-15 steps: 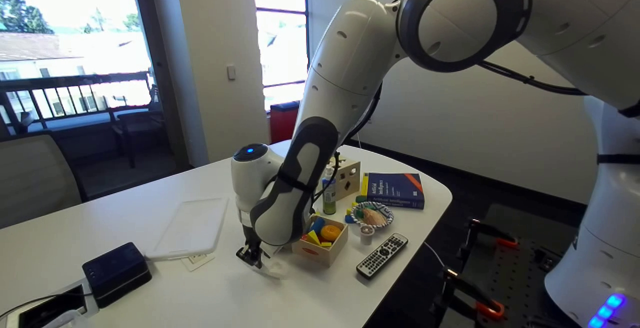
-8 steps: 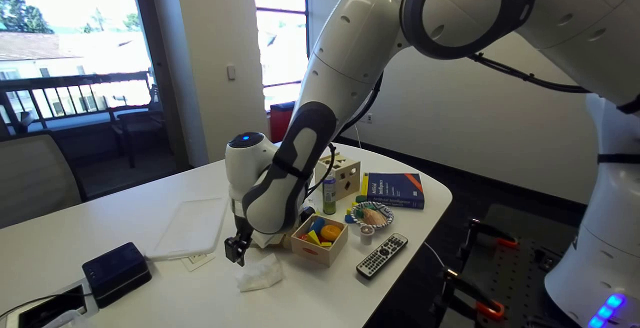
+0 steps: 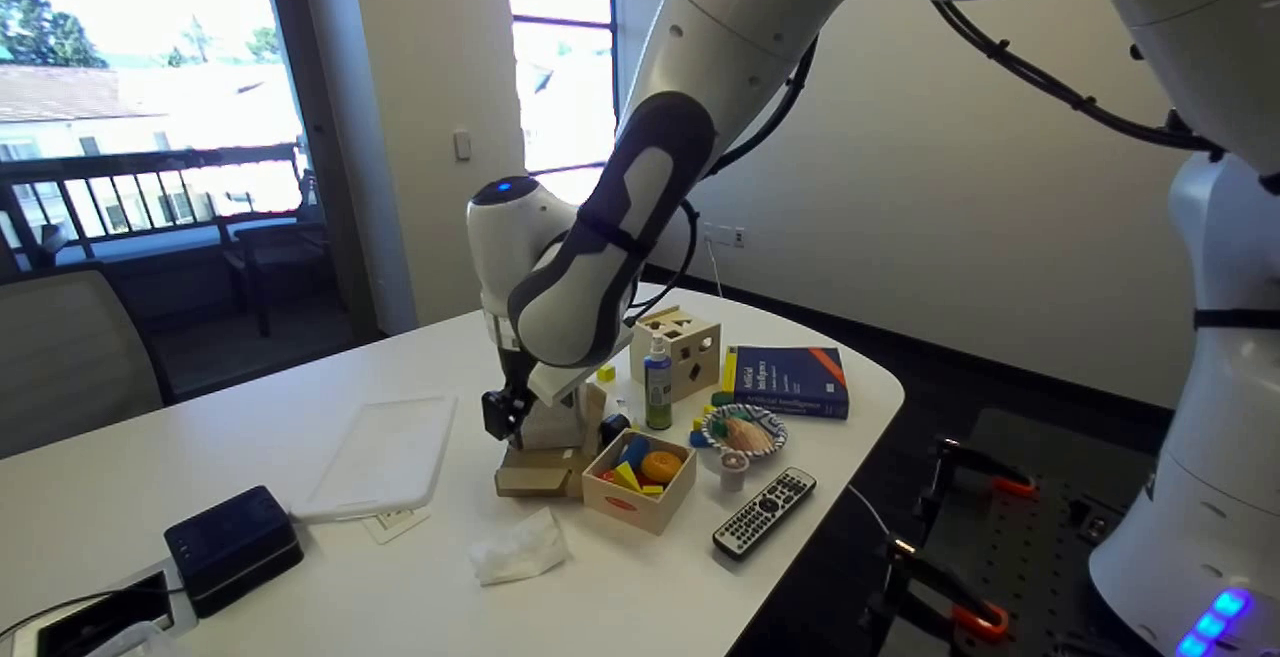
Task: Use the paper towel to wipe the remote
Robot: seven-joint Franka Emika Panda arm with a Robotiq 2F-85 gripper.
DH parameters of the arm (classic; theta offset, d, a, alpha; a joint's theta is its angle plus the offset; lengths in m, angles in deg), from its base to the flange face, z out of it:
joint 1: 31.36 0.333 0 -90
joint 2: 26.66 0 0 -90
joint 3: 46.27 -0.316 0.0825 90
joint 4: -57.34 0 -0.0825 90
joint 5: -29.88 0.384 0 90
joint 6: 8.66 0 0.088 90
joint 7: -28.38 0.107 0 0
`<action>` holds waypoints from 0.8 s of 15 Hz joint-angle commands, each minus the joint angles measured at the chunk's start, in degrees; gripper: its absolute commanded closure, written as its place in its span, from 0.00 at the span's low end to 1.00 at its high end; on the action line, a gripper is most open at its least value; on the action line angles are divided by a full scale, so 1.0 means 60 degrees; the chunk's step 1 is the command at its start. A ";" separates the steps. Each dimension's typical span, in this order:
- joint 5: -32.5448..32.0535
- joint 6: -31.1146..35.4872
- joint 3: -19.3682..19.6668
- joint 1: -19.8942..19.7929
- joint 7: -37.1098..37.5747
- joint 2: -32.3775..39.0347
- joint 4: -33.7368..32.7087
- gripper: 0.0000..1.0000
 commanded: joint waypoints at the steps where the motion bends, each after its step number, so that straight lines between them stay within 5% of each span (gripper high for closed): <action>1: -0.0300 -0.0866 -0.0363 -0.0496 0.0152 -0.1963 0.1679 0.00; 12: -0.0217 -0.1108 -0.1603 -0.2428 0.0376 -0.4720 0.4209 0.00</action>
